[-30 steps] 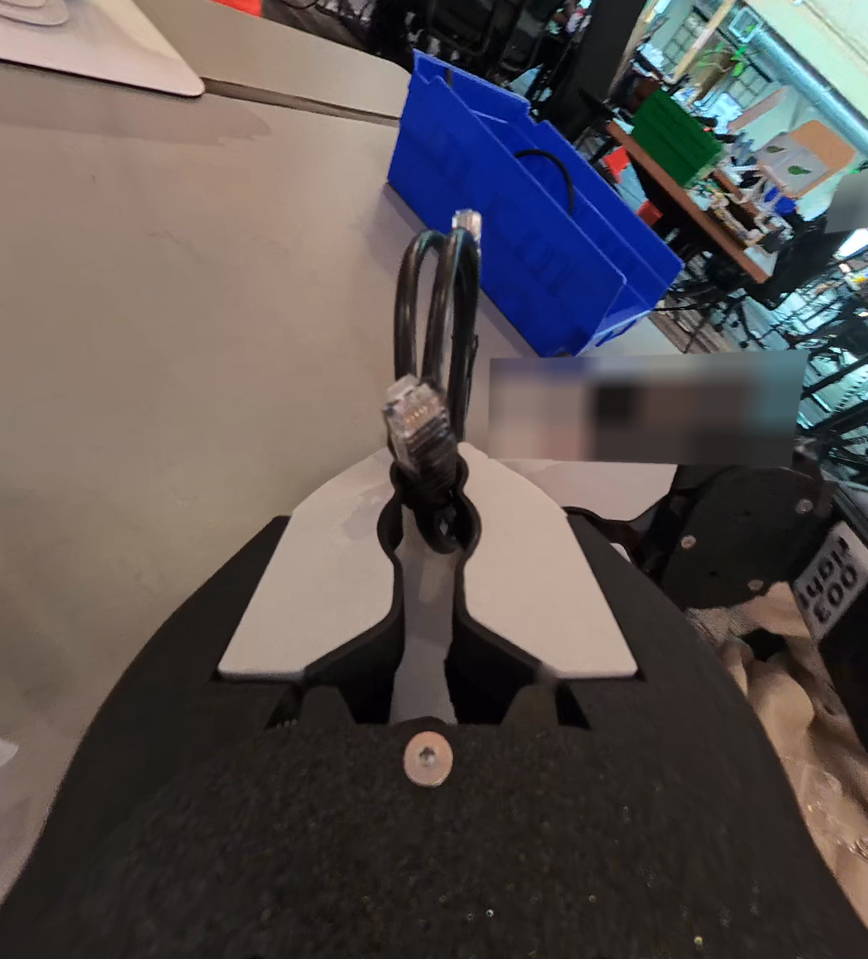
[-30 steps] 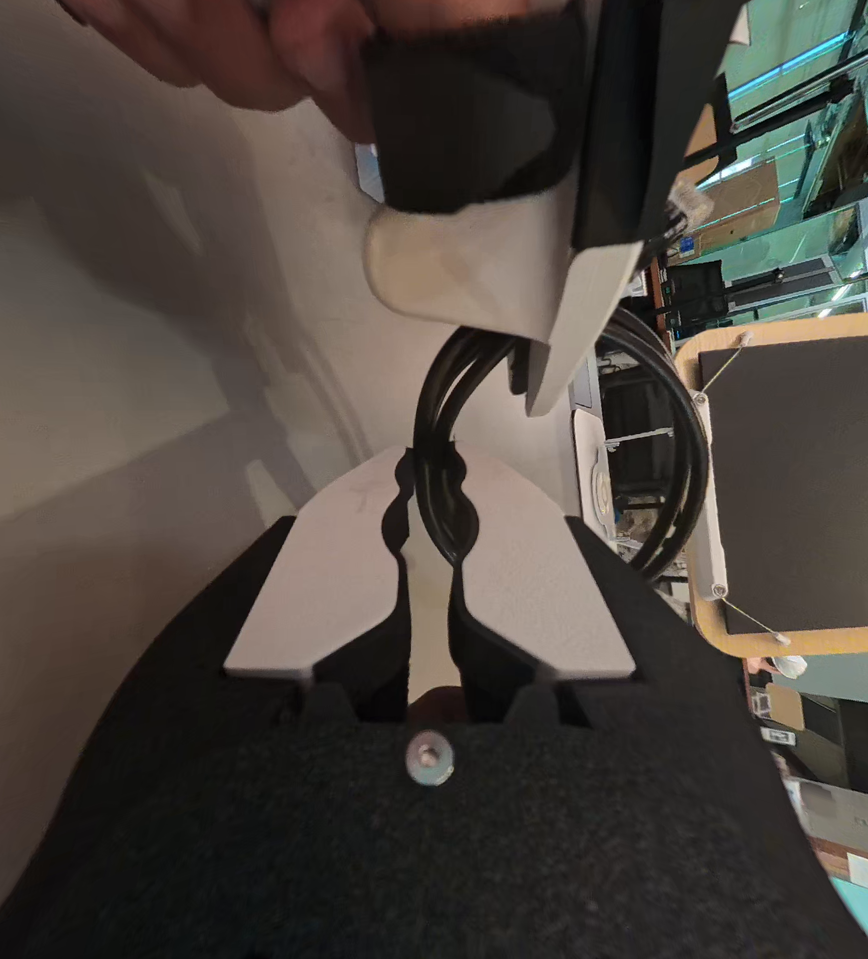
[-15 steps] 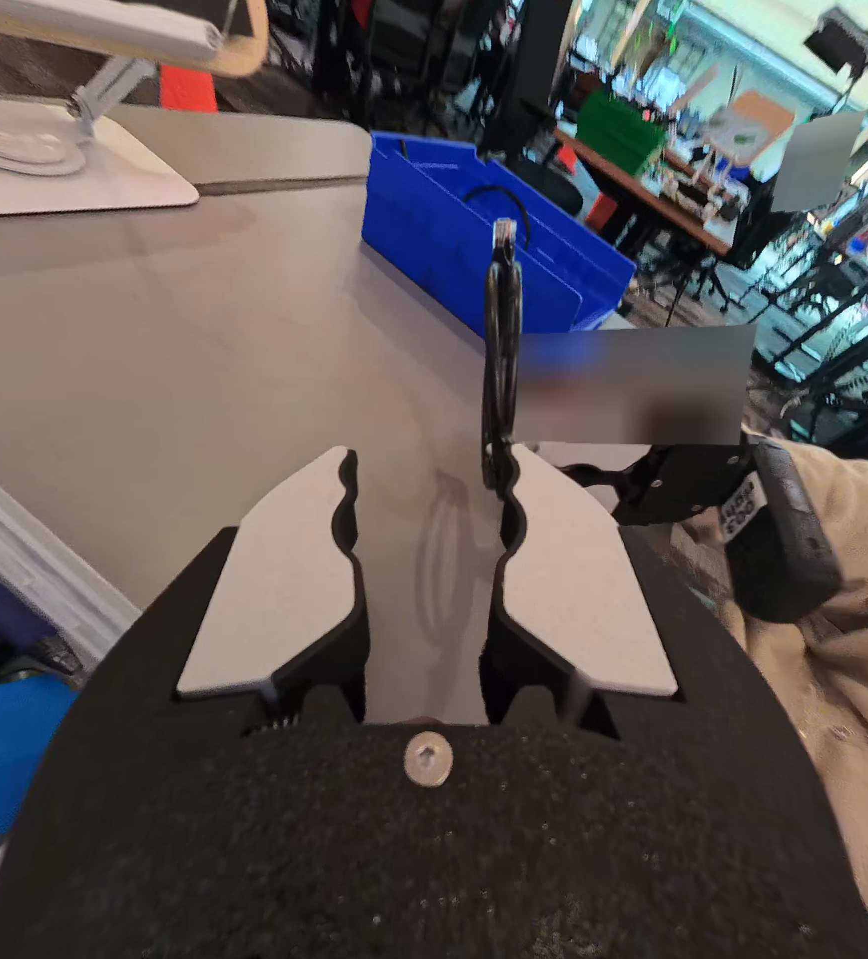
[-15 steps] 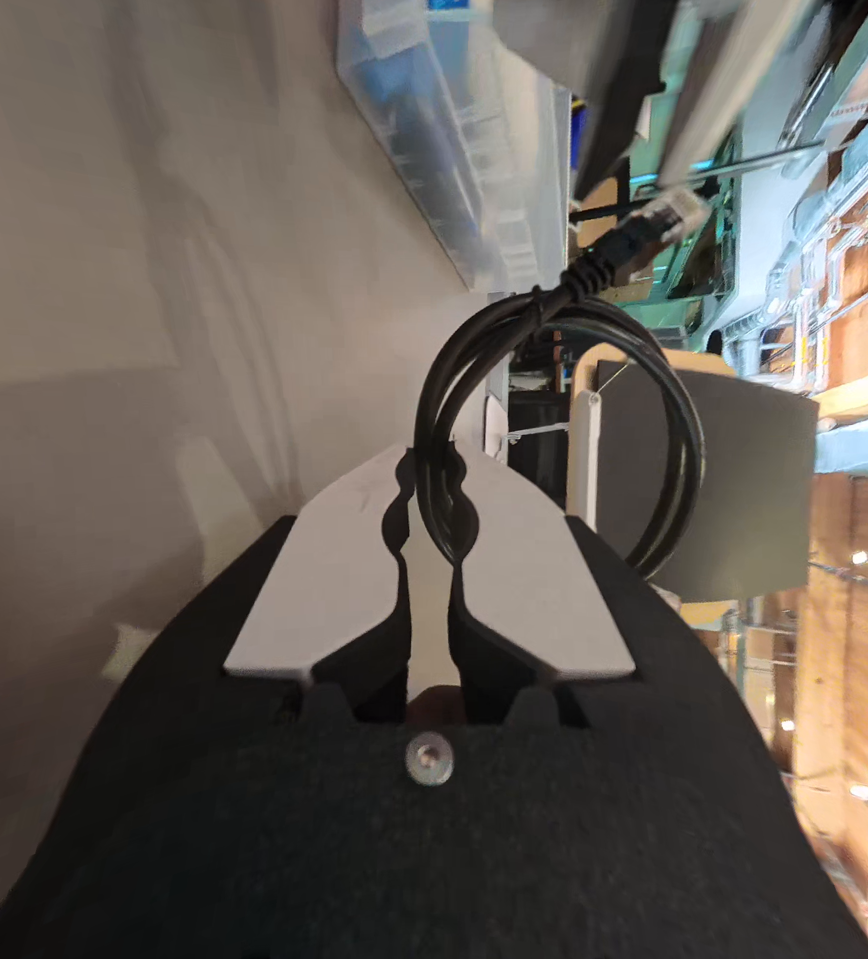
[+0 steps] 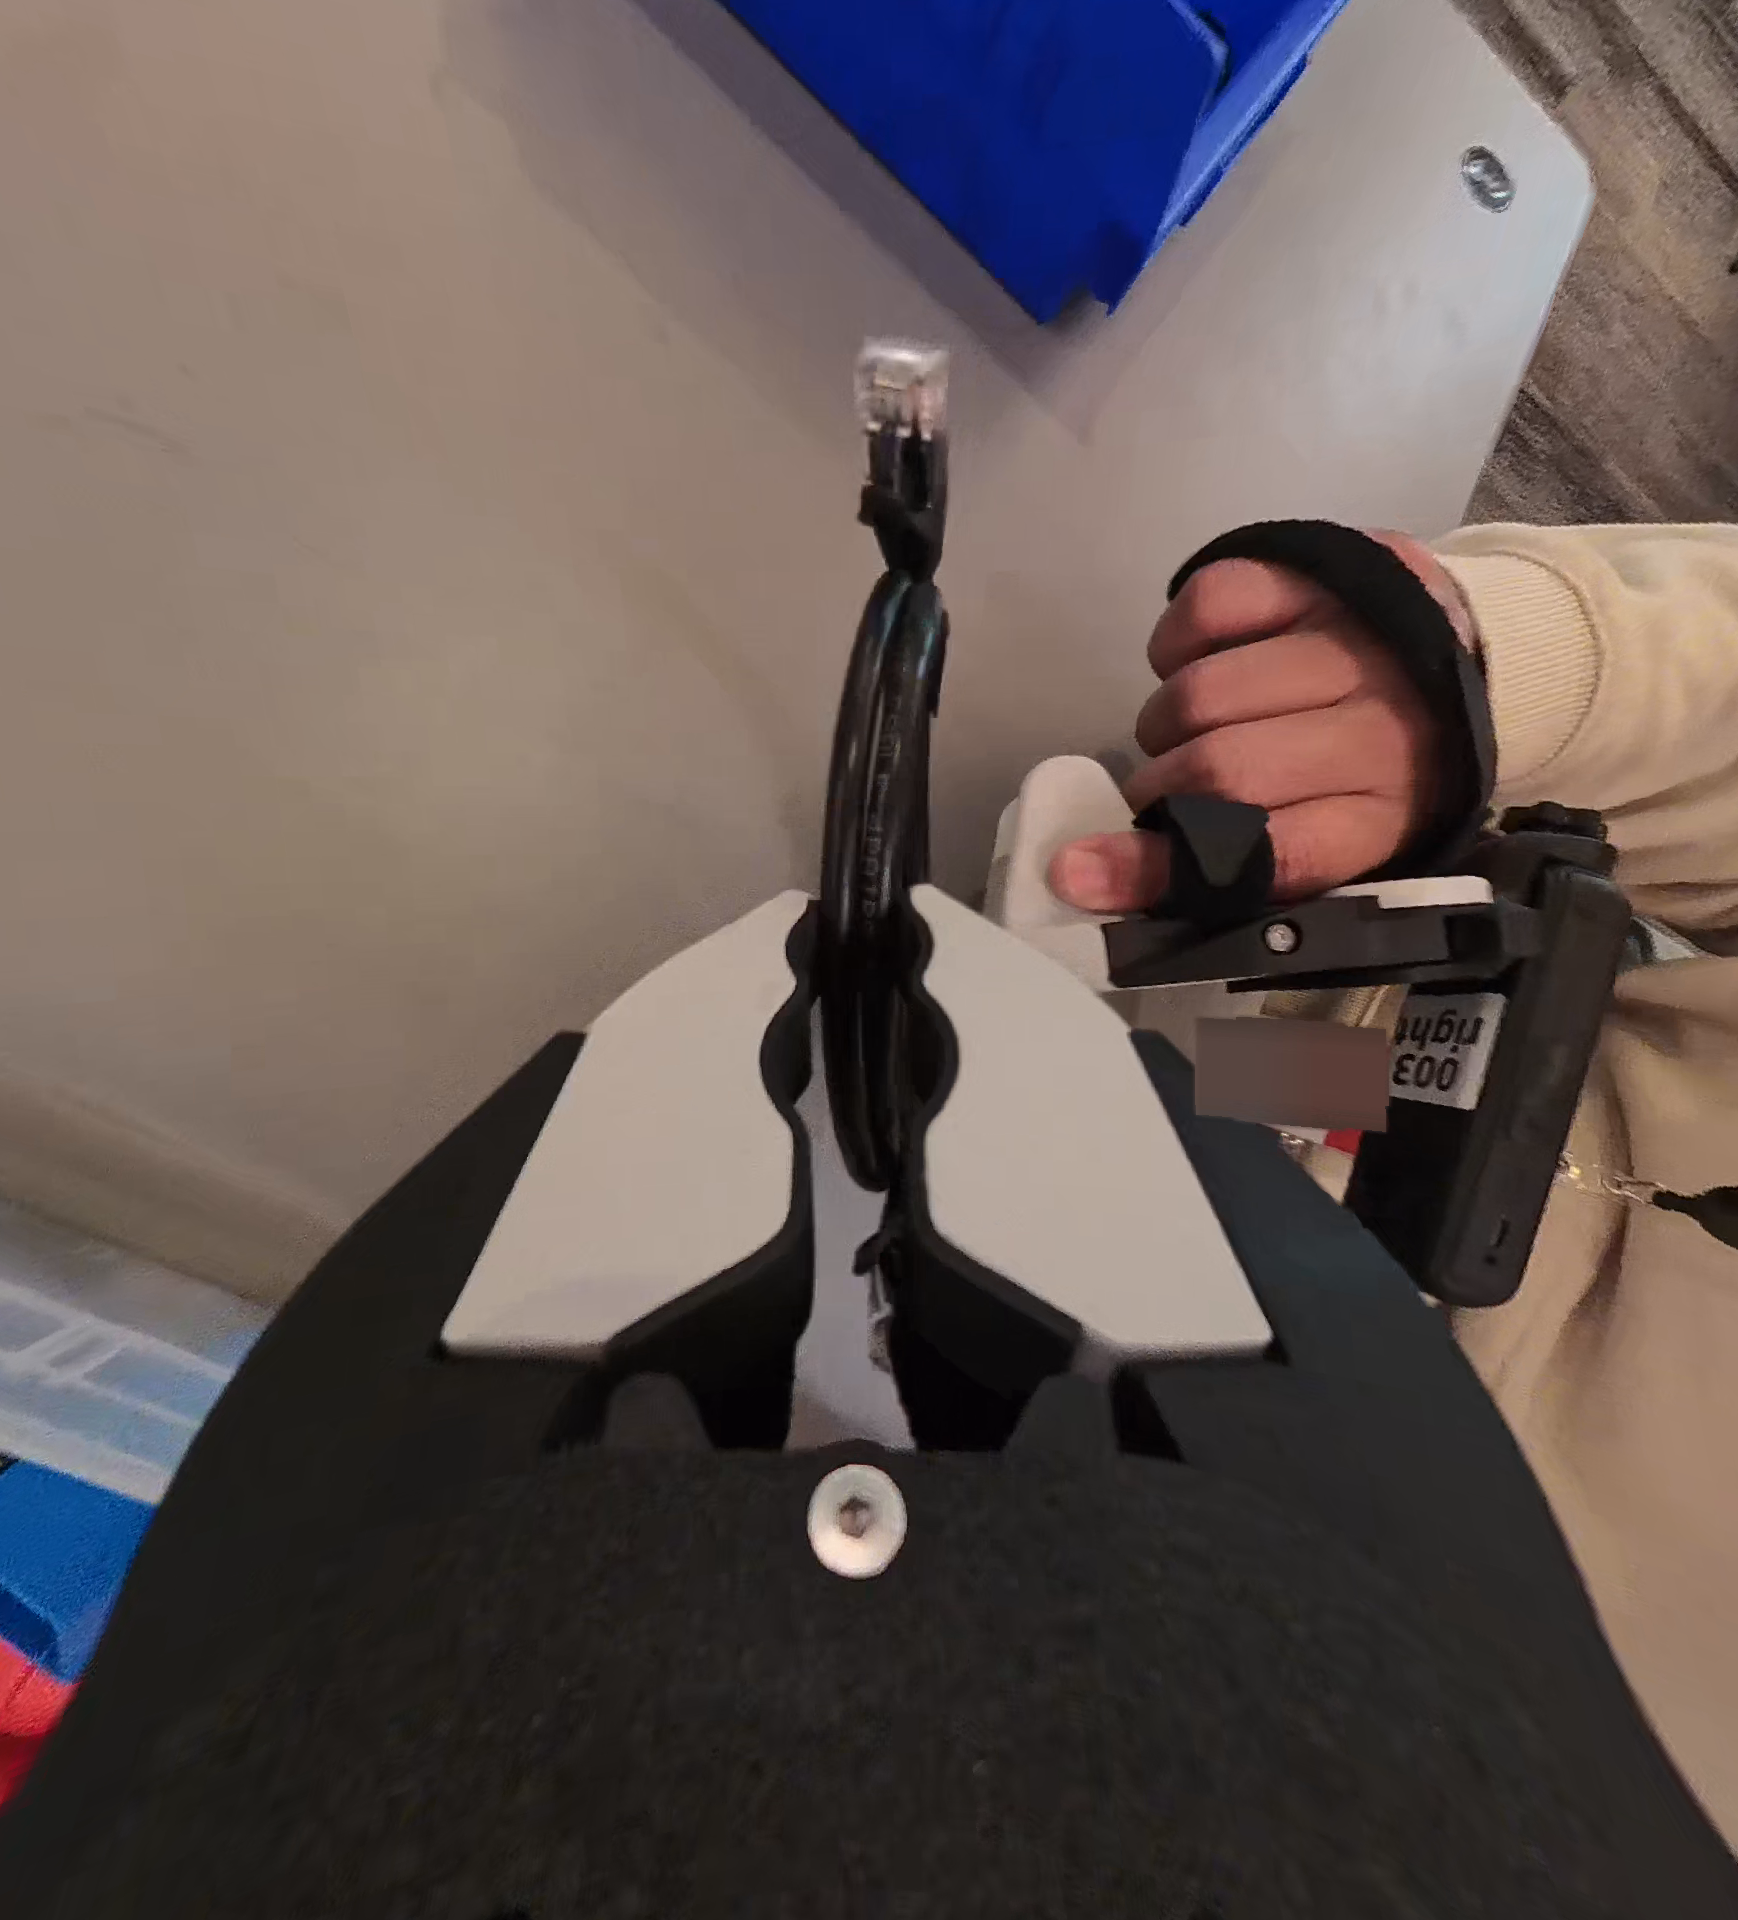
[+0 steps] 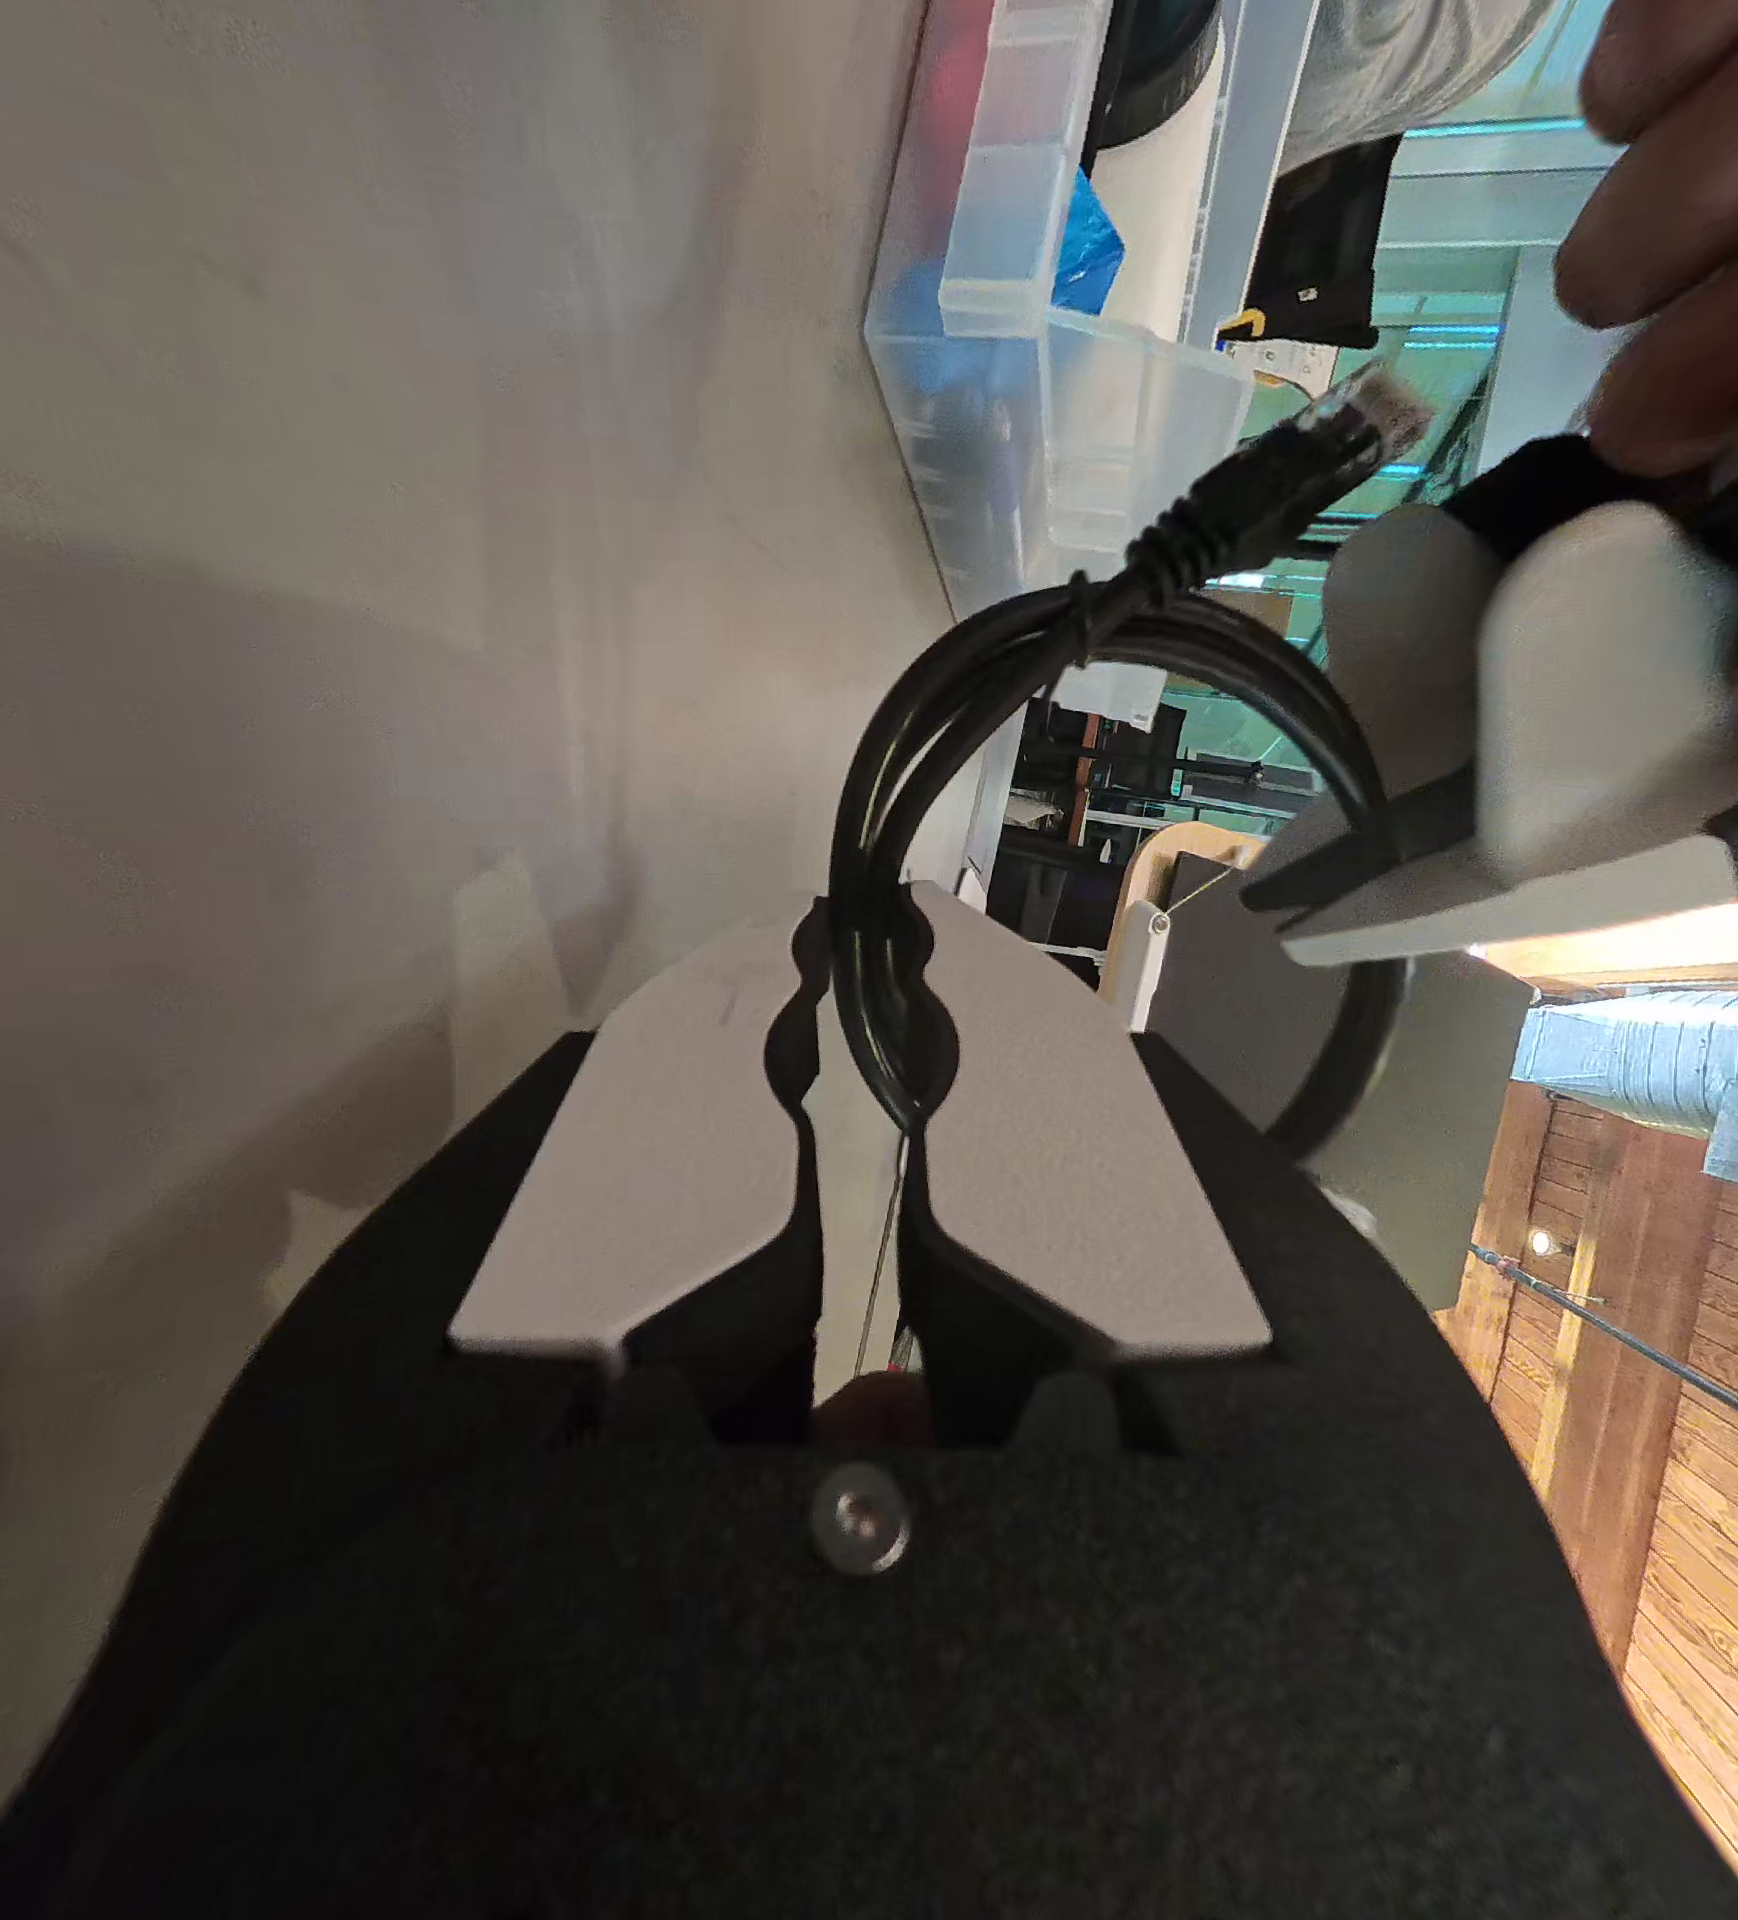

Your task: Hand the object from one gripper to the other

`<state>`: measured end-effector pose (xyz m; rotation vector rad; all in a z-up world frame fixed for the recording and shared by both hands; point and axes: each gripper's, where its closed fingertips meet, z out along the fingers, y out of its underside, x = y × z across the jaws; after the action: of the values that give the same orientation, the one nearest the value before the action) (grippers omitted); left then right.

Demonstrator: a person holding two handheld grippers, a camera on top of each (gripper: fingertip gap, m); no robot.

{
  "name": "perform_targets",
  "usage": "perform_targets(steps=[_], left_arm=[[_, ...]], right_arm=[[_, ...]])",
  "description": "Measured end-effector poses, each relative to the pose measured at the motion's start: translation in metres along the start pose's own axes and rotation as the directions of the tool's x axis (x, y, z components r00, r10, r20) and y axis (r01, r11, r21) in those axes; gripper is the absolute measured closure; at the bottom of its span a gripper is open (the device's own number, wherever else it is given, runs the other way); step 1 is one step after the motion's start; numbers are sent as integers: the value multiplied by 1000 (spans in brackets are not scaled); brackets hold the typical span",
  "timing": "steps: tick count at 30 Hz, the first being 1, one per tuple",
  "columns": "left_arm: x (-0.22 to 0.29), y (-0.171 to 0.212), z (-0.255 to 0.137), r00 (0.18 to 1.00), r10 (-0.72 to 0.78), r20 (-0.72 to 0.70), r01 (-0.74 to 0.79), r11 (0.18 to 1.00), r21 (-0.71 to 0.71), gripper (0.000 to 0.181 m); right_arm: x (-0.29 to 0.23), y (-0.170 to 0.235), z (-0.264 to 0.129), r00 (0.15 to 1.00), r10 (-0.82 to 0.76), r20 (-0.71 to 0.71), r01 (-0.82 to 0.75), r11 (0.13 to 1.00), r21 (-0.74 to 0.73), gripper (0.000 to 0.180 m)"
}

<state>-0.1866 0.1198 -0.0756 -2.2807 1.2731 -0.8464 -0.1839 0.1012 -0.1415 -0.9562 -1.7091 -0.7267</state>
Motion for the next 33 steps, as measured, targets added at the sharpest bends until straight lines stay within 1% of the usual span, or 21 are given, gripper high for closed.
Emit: perform_targets(steps=[2,4,5,6,8,10,12,13,15,16,18,19,20,21,23,26,27,28,29,30,33], left_arm=[[-8,3,-1,999,-17,33,17,1000,-10,169],[-10,2,-3,999,-23,25,22,1000,9,169],[-11,2,-4,1000,-22,19,22,1000,19,169],[-12,3,-5,1000,-20,13,19,1000,22,169],[-20,6,-7,999,-4,40,2,999,36,169],[-32,6,-11,997,10,74,-15,998,68,169],[-37,2,-17,998,4,62,-13,991,136,169],[-37,0,-20,999,1,40,-8,984,176,169],[-33,-4,-25,999,-8,-41,18,968,249,169],[-30,-5,-26,995,-14,-97,41,958,282,169],[-26,-7,-29,977,-28,-212,101,935,339,169],[-24,-9,-30,965,-26,-261,126,918,376,169],[-22,-12,-31,952,-22,-307,154,898,412,169],[-19,-16,-32,937,-16,-349,182,875,449,169],[-12,-25,-31,911,-6,-413,234,830,506,169],[-2,-38,-26,892,8,-452,276,782,559,169],[0,-42,-26,889,11,-457,287,765,577,169],[1,-46,-28,886,12,-463,303,742,598,169],[1,-48,-30,883,11,-470,319,720,616,169],[1,-49,-30,882,9,-472,327,710,624,169],[-2,-46,-25,898,-1,-441,306,720,623,169]], right_arm=[[0,1,0,1000,5,-1,-5,1000,-1,168],[2,2,1,999,52,-14,-52,999,-1,166],[3,1,0,993,118,-19,-117,993,12,164],[2,-2,-1,979,203,10,-203,978,42,163],[-1,-12,-7,905,396,153,-413,905,99,156],[13,-20,-16,808,543,230,-583,793,176,144],[29,-22,-25,672,669,318,-739,632,232,141],[36,-19,-27,580,727,369,-815,528,239,141],[48,-3,-26,355,811,465,-934,286,214,132],[53,9,-24,234,835,497,-969,159,188,129],[62,34,-22,0,823,569,-988,-88,127,129],[68,46,-23,-100,796,597,-973,-203,108,128],[77,56,-26,-181,757,628,-944,-312,104,128],[85,64,-29,-235,718,655,-911,-398,109,127],[92,73,-32,-294,665,687,-861,-496,112,126],[92,64,-37,-343,551,760,-811,-582,55,127],[94,59,-40,-352,503,789,-790,-612,37,133],[96,58,-42,-361,464,809,-766,-643,27,145],[98,61,-43,-373,448,813,-743,-669,28,160],[98,64,-42,-378,446,811,-727,-686,39,168],[93,66,-38,-373,498,783,-763,-645,47,170]])
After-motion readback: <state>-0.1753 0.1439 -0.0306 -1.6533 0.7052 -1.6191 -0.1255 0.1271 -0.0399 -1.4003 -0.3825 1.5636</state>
